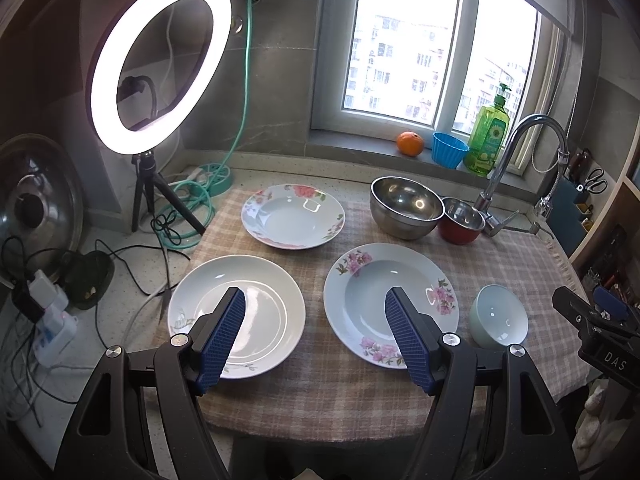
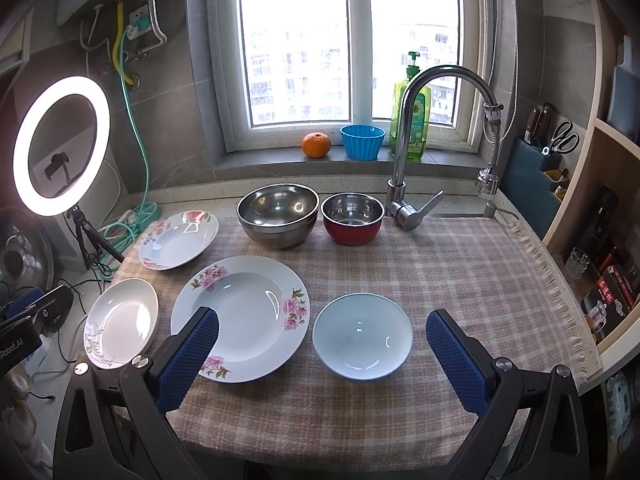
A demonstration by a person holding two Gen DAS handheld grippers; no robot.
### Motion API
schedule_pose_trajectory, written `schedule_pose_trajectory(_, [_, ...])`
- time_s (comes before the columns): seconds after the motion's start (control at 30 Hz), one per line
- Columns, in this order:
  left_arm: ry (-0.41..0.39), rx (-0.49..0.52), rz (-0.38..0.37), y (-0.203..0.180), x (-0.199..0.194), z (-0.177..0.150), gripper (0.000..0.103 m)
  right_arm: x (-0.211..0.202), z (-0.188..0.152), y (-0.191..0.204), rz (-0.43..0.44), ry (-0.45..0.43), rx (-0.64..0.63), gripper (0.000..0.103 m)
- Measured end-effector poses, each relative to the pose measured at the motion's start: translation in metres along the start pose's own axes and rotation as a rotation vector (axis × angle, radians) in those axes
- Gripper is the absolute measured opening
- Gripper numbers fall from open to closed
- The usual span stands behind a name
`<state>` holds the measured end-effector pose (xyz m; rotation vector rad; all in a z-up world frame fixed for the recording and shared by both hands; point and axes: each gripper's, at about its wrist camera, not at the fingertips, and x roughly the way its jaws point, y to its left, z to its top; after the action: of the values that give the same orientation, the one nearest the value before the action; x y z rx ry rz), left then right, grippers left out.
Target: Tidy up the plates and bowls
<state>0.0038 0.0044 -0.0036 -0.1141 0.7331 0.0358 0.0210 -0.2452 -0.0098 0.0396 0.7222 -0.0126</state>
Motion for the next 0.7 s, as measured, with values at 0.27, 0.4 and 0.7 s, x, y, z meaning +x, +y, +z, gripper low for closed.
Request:
schedule_pose_trajectory(0.27, [0.000,-0.001,0.000,0.0002,0.0001,-0.0002,0.072,-0.0001,0.0008,0.0002,0.001,0.001,-0.001,0.103])
schedule_pose_trajectory(0.4, [0.000,-0.001,0.000,0.0010,0.0002,-0.0003,0.072,0.0001,0.0002,0.0010,0.003,0.004,-0.002,0.103])
schedule_pose_trajectory(0.7, [0.001,-0.002,-0.002,0.0029,-0.0001,-0.0003,0.072,-0.0001,-0.0001,0.0009,0.004,0.004,-0.003,0.103])
